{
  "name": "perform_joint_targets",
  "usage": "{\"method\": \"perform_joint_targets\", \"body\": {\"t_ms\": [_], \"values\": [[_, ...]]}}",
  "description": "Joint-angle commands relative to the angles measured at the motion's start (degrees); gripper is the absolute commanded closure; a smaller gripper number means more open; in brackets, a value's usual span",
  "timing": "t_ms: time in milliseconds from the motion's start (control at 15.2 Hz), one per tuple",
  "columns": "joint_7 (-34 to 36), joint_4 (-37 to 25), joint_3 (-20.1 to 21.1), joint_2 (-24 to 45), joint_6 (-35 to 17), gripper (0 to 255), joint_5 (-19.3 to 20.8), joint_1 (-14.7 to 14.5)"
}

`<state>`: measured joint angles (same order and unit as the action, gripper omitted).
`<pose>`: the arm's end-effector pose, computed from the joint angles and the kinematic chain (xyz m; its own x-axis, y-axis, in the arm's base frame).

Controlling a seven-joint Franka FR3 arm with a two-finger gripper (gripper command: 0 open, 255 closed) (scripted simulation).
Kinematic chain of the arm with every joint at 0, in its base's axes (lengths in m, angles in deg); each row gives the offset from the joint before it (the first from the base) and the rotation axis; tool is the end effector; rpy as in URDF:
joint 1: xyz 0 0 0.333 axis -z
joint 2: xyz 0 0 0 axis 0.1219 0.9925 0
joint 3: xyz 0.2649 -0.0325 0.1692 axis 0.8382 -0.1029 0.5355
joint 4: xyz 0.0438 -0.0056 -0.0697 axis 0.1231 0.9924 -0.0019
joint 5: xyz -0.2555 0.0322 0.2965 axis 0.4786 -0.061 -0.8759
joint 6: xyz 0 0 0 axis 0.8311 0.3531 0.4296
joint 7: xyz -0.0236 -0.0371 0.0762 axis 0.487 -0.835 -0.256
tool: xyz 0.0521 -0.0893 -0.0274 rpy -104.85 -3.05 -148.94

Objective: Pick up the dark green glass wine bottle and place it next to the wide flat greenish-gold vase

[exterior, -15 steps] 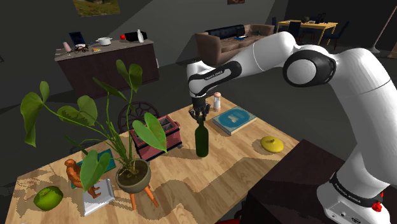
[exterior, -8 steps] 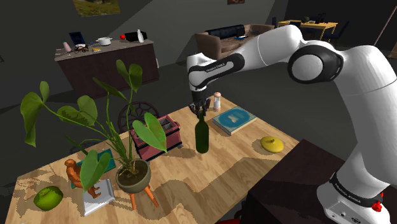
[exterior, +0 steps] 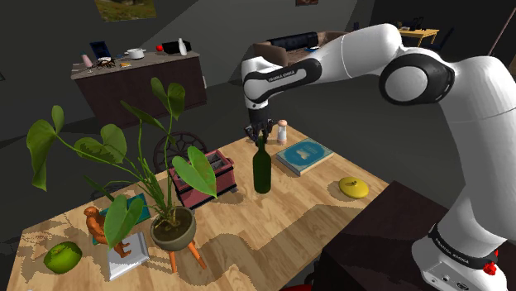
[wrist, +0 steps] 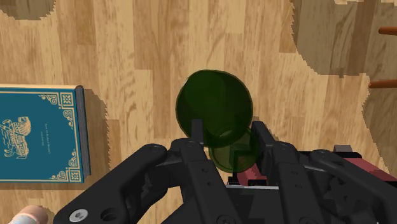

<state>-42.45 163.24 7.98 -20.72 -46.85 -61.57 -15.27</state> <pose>0.6918 0.1765 0.3432 0.9899 -0.0444 -0.1345 -0.0470 -0.9988 -0.0162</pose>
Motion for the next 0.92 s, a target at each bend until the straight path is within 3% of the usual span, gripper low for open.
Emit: {"method": "perform_joint_targets", "body": {"t_ms": [0,396,858], "values": [[-0.02,-0.83,0.03,-0.45,1.27,255,-0.05,0.02],[0.05,-3.44,0.12,-1.45,4.87,255,-0.16,-0.01],[-3.22,13.73,-0.05,-17.58,3.88,255,-1.88,3.54]]}}
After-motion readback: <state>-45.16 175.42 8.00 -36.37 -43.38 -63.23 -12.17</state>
